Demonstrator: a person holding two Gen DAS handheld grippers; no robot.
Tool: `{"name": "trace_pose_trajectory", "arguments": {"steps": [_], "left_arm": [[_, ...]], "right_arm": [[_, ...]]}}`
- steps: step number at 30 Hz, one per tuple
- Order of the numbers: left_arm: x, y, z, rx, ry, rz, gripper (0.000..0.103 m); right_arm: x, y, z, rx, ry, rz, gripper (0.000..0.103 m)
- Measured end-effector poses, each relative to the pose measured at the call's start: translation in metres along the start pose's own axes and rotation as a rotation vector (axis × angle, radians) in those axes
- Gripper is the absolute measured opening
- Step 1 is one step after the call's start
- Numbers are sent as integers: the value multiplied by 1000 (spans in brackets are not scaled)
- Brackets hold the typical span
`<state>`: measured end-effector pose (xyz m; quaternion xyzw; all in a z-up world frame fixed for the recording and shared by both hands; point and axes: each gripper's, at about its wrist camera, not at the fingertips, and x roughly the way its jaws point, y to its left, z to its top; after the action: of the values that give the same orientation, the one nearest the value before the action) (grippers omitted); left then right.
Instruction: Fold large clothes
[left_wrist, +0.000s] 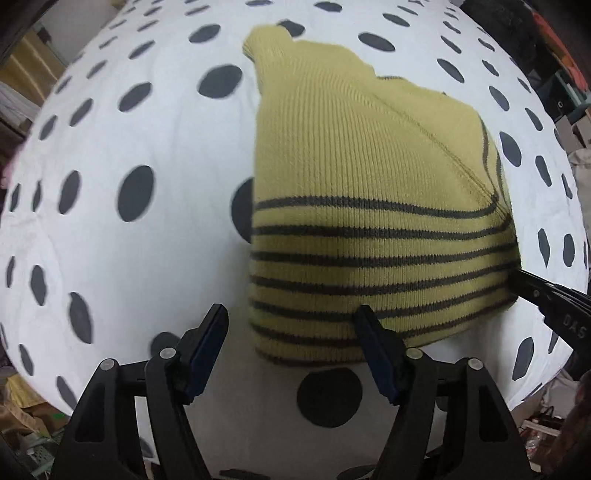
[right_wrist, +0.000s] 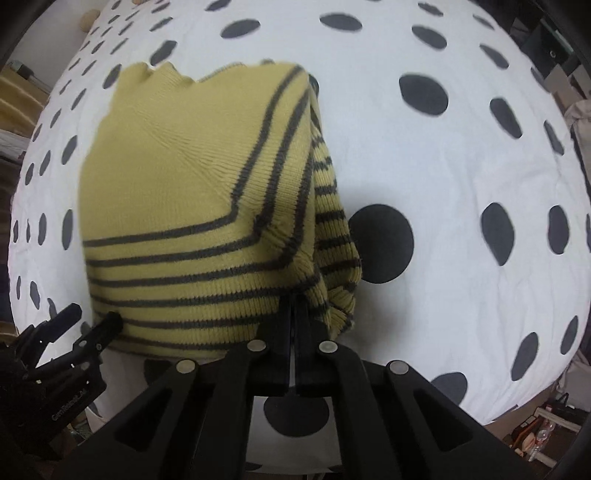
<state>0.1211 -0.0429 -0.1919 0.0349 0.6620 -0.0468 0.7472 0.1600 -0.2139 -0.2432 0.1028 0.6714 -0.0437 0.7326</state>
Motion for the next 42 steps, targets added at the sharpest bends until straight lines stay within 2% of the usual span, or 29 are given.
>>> {"name": "trace_pose_trajectory", "arguments": {"steps": [2,13,20,24,26,28,42], "left_arm": [[-12,4,-1,-25,8,-26,70],[-64,-4,-5,-60,-16,-28,71],[-94,-14,5,-40,-48,-12,71],[-105,-11,11,-84,-57,-14,75],[-109,-10,11,-100,-65,-16,77],[-113,-10,9,-97,-75,-13,78],[-122,-6,-3,-95,-78,-29,81]], "right_arm": [[-17,1,-5,15,-12,-7,3],[-61,17,-38,18,7,19,3],[-84,26,-37,0,-20,13,4],[-91,33,-27,-45,-25,-12,5],[-96,36,-25,-68,-41,-34,14],[-97,37,-25,-67,-51,-39,43],[-99,49,-34,-64,-50,-39,45]]}}
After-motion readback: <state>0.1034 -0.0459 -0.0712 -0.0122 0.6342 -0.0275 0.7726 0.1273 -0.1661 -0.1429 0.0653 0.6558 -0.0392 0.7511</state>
